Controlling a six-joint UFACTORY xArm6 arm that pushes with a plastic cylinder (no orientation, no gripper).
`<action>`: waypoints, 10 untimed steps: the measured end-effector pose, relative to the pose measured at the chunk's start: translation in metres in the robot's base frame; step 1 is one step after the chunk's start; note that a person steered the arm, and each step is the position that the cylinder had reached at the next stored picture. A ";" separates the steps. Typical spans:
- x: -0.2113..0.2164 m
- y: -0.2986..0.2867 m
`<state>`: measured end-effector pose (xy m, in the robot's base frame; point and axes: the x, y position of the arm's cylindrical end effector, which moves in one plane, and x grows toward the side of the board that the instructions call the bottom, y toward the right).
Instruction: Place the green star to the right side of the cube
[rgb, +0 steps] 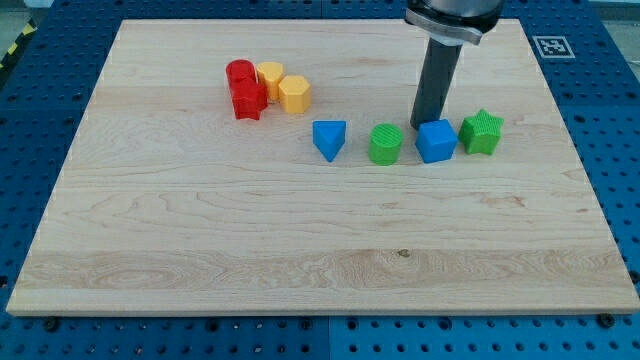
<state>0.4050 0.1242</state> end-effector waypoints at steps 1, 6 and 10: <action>0.012 0.000; -0.034 0.041; -0.013 0.052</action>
<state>0.3923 0.1762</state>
